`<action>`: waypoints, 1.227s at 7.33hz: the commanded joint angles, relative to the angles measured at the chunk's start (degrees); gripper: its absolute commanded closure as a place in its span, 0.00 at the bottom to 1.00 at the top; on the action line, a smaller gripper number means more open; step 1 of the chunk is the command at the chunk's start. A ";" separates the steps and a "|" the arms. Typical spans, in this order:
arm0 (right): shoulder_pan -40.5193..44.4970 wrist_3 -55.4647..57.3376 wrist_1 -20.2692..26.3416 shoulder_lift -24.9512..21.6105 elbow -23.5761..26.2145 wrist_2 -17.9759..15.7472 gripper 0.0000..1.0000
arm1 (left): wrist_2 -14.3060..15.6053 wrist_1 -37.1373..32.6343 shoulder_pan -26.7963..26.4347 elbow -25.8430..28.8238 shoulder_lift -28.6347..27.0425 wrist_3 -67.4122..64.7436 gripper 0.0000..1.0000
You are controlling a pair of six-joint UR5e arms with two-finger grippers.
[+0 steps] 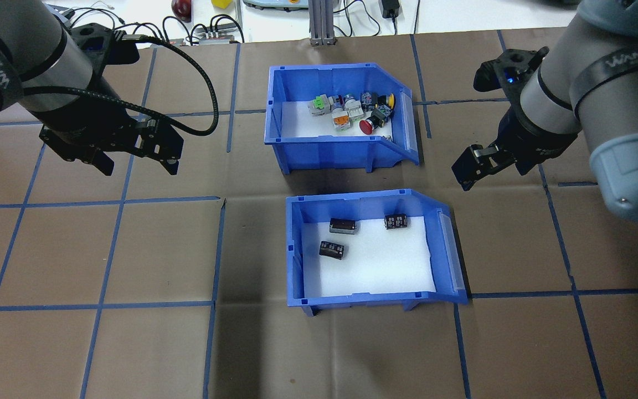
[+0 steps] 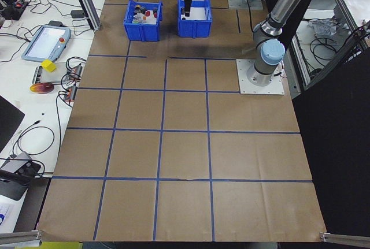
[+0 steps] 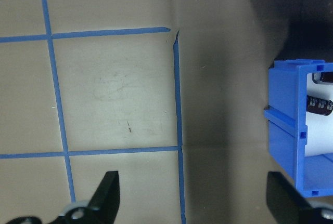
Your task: Place button box in front
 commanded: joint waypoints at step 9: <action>-0.10 17.53 7.89 9.03 -12.56 -0.83 0.00 | 0.00 1.41 -0.09 -0.10 -0.07 -0.22 0.01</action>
